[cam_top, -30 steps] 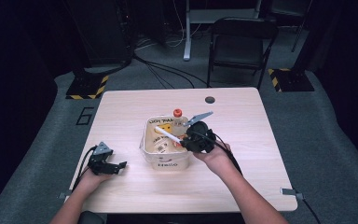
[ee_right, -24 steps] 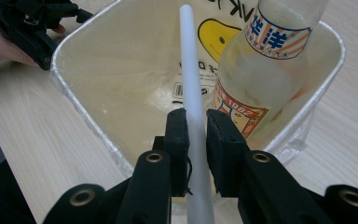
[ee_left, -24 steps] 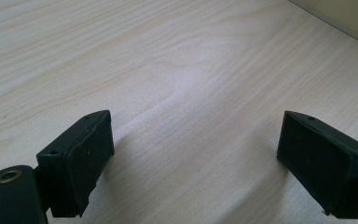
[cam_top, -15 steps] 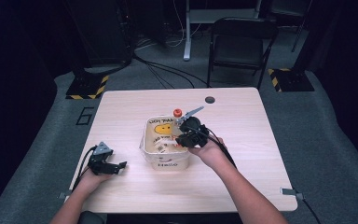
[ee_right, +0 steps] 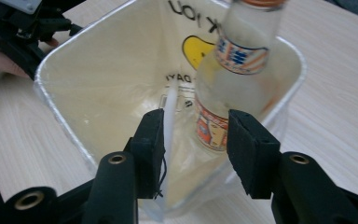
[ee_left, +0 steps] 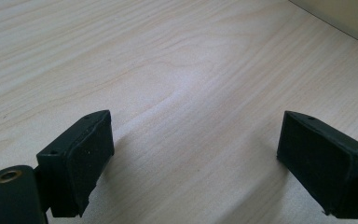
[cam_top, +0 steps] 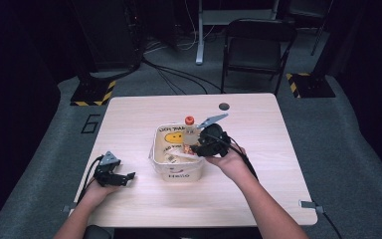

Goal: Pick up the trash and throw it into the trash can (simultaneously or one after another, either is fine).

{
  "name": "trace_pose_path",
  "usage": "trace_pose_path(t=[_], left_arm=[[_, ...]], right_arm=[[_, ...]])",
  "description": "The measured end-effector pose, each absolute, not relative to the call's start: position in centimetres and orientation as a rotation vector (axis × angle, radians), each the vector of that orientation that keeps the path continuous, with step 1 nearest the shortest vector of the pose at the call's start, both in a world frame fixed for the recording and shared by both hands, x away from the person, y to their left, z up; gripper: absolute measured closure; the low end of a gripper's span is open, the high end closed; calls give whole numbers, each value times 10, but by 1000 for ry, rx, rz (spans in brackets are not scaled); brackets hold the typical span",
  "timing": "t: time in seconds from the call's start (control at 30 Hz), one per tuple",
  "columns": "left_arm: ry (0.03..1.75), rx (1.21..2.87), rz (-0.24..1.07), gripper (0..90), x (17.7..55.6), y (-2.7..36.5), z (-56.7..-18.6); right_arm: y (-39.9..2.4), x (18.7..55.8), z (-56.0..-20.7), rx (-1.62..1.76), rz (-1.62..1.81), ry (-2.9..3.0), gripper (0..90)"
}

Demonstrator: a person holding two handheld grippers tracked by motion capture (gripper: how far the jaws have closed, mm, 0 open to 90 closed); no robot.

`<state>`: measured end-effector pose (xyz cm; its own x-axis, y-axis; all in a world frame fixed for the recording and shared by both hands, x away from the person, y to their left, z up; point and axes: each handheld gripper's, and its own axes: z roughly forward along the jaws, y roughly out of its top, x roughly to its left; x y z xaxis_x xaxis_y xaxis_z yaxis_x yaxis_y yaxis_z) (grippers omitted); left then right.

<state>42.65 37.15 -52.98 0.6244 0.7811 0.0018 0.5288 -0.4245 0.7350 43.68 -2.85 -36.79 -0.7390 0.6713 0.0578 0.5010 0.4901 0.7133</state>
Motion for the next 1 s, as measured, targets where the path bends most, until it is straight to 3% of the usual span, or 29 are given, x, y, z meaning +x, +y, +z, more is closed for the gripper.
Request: trace_pose_path(t=[1.0], left_arm=[[1033, 2116, 448, 106, 425, 371, -530]], right_arm=[[-105, 417, -392, 1125, 1164, 2289, 442]])
